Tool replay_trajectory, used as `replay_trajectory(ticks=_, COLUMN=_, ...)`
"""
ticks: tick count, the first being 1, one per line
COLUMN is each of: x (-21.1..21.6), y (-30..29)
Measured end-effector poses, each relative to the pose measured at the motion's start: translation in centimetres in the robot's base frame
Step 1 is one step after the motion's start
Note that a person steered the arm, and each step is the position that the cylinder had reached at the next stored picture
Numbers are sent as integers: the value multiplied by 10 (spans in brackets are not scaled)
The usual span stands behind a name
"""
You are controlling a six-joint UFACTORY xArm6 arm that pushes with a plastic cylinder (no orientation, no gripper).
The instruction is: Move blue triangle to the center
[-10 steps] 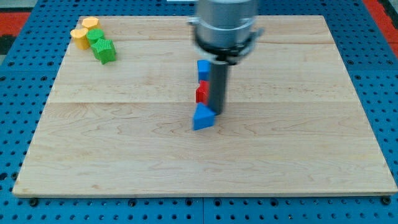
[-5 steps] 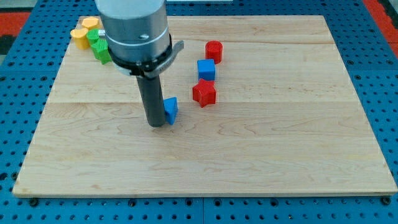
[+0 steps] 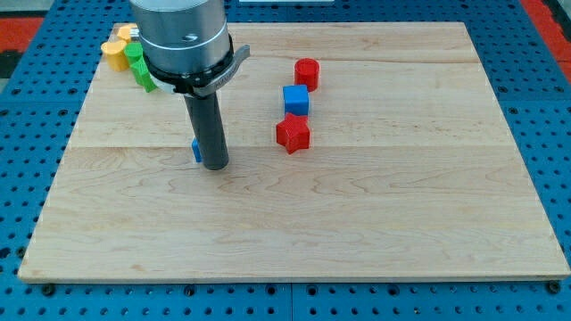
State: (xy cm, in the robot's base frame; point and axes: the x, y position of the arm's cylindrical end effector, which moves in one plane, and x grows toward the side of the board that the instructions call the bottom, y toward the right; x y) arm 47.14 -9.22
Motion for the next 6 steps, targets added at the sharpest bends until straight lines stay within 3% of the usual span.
replay_trajectory(ticks=1, x=6, y=-73)
replay_trajectory(ticks=2, x=-4, y=-100)
replay_trajectory(ticks=5, x=-14, y=-22)
replay_trajectory(ticks=6, x=-38, y=-22)
